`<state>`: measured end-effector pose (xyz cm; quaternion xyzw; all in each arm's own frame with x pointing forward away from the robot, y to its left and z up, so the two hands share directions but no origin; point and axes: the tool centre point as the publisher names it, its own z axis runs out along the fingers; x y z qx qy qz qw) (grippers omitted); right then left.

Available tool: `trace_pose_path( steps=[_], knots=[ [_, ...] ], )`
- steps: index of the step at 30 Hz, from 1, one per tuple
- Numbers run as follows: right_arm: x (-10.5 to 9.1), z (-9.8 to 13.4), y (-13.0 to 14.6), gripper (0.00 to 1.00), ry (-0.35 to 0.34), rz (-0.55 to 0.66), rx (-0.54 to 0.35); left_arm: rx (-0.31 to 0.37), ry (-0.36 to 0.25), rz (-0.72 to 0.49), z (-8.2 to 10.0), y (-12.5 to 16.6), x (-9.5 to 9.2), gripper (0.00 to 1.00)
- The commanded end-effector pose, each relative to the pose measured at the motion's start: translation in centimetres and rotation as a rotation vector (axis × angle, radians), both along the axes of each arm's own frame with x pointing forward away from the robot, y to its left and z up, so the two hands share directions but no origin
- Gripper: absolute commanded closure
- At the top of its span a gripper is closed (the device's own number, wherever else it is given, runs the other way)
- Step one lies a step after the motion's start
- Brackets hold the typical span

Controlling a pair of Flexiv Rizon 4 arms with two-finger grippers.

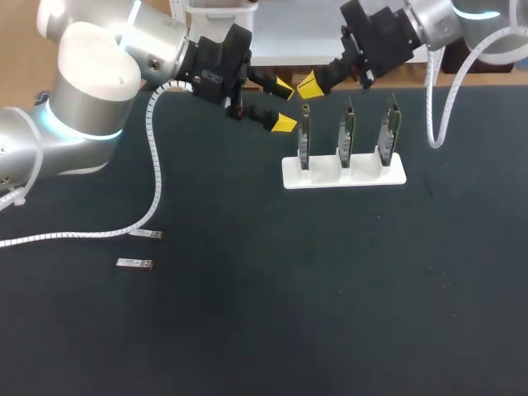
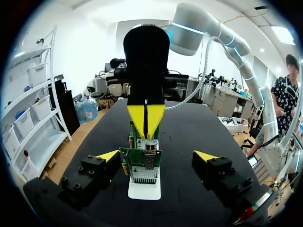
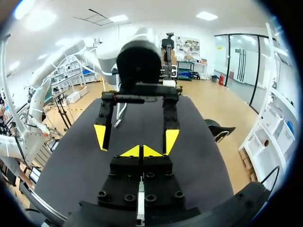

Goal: Pick up the optical module with the left hand, and insert it into the network port with the right hand.

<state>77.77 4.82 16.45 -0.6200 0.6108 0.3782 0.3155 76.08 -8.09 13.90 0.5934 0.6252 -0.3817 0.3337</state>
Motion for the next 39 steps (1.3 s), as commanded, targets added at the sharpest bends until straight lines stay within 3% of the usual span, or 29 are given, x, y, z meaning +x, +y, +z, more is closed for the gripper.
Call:
trace_pose_path(
  steps=[1, 7, 20, 39],
  knots=[
    [-0.2, 1.2, -1.3, 1.00, -0.006, -0.012, 0.019, 0.005, 0.003, -0.002, 0.0, -0.1, 0.2, 0.00],
    [-0.1, 2.3, -4.0, 1.00, -0.007, -0.038, 0.023, 0.005, 0.003, -0.002, 0.0, -0.1, 0.2, 0.00],
    [-0.4, 1.6, -9.7, 1.00, 0.001, -0.053, 0.016, 0.005, 0.003, -0.002, 0.0, -0.1, 0.2, 0.00],
    [-0.6, -0.3, -11.5, 1.00, 0.041, -0.015, -0.016, 0.005, 0.003, -0.002, 0.0, -0.1, 0.2, 0.00]
  ],
)
